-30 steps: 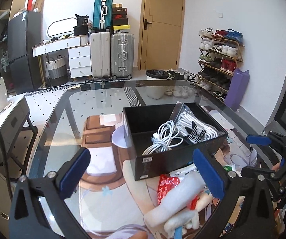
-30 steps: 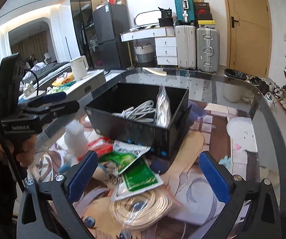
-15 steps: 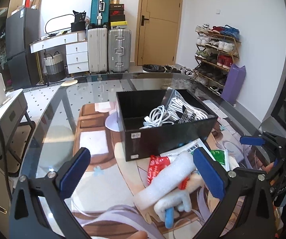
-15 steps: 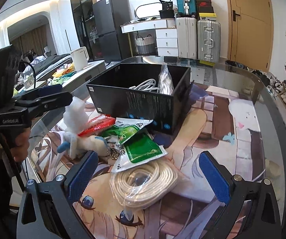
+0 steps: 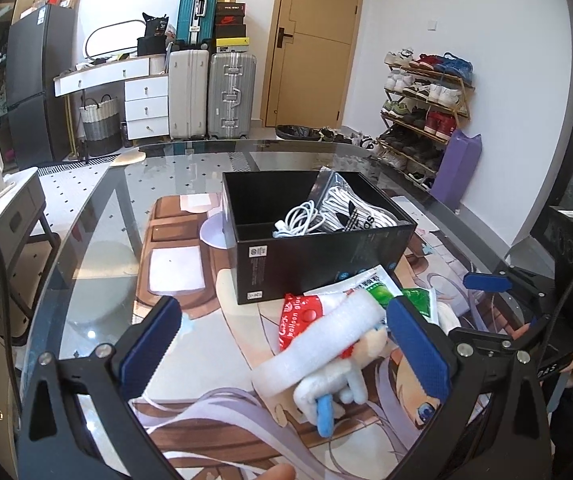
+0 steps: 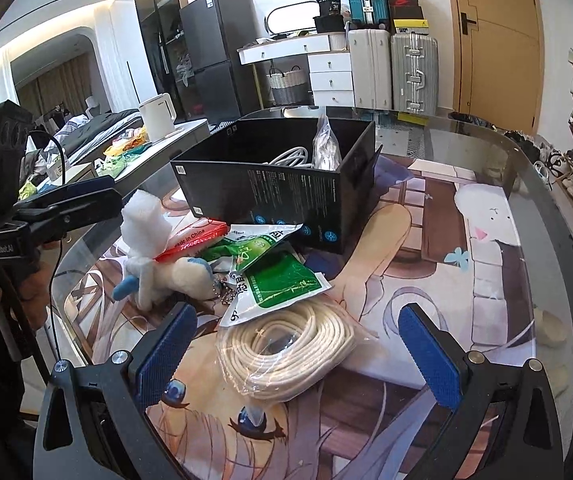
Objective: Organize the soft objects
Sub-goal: 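Withdraw both tools from the box back toward the pile, then grasp the white foam piece with the left tool while the right tool grasps the cream rope bag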
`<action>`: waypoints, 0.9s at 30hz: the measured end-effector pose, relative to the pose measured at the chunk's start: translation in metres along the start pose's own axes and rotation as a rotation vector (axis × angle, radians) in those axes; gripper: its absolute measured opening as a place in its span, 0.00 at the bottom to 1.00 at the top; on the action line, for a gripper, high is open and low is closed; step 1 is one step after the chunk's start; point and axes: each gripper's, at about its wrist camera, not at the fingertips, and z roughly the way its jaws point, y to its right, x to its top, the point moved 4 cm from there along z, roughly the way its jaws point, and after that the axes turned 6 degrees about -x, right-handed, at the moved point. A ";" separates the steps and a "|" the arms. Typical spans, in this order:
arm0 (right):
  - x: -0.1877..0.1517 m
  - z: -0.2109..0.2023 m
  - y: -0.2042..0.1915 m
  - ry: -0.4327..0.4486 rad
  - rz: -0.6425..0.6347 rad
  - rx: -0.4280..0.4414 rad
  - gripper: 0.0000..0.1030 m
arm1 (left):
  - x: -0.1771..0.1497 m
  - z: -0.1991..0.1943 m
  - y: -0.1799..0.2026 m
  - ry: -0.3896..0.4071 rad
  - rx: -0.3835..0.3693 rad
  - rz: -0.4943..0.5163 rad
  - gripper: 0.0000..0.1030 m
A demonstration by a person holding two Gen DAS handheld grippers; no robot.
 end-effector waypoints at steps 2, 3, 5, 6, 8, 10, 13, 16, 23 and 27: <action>-0.002 0.001 0.000 -0.003 0.000 0.002 0.99 | -0.001 0.001 0.001 -0.002 -0.011 -0.002 1.00; -0.003 0.001 0.000 -0.006 0.001 0.002 0.99 | -0.001 0.001 0.002 -0.006 -0.011 0.000 1.00; -0.003 0.003 0.000 -0.011 0.004 0.005 0.99 | -0.003 0.003 0.004 -0.014 -0.012 0.009 1.00; -0.004 0.003 0.000 -0.014 0.004 0.005 0.99 | -0.003 0.003 0.004 -0.015 -0.014 0.012 1.00; -0.005 0.005 0.000 -0.020 0.004 0.007 0.99 | -0.005 0.004 0.006 -0.021 -0.017 0.017 1.00; -0.006 0.006 0.000 -0.025 0.004 0.008 0.99 | -0.007 0.006 0.008 -0.030 -0.017 0.024 1.00; -0.008 0.009 -0.002 -0.036 -0.004 0.006 0.99 | -0.010 0.010 0.008 -0.043 -0.014 0.028 1.00; -0.010 0.012 -0.006 -0.051 -0.025 -0.002 0.99 | -0.012 0.013 0.007 -0.056 -0.010 0.026 1.00; -0.014 0.021 -0.014 -0.084 -0.074 -0.067 0.99 | -0.014 0.013 0.003 -0.044 0.019 0.025 1.00; -0.015 0.024 -0.016 -0.086 -0.081 -0.066 0.99 | -0.015 0.015 -0.001 -0.046 0.031 0.022 1.00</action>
